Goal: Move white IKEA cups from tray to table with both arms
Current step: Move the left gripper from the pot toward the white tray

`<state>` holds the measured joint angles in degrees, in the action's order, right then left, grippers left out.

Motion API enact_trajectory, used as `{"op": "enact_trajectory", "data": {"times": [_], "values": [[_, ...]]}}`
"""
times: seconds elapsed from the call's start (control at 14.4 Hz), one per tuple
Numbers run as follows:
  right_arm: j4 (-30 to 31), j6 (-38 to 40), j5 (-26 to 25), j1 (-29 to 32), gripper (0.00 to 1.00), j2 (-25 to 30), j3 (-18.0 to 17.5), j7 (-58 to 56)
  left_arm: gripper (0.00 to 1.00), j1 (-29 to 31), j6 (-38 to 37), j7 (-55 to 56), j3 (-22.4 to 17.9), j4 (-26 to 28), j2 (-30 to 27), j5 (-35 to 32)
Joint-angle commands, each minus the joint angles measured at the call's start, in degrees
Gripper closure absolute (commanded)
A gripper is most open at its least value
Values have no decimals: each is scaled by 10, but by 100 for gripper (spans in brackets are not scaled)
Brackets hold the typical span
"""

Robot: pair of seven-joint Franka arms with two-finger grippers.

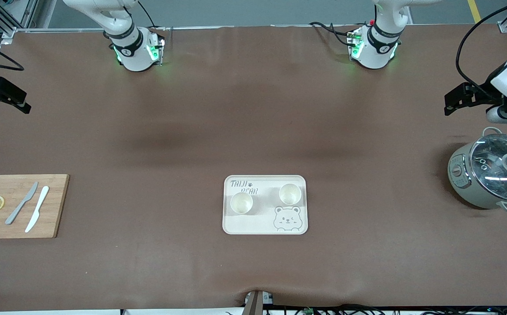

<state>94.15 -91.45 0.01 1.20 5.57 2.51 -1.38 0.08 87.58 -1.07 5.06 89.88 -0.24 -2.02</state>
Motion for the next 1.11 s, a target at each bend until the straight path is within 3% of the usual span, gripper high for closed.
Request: {"op": "enact_trajectory", "data": {"times": [0.0, 0.28, 0.56, 0.7, 1.05], "values": [[2, -5, 3, -1, 0, 0, -1, 2, 0, 1, -7, 2, 0, -6, 3, -4], [3, -7, 3, -1, 0, -1, -1, 2, 0, -3, 5, 0, 7, -6, 23, 3], [1, -5, 2, -1, 0, -5, -1, 1, 0, -7, 27, 27, 8, -2, 29, 68], [-3, -5, 2, 0, 0, -7, -1, 2, 0, -4, 53, 56, 35, 11, 41, 72], [-24, 0, 4, 4, 0, -22, -1, -2, 0, -3, 196, 122, 87, 131, 32, 73]]}}
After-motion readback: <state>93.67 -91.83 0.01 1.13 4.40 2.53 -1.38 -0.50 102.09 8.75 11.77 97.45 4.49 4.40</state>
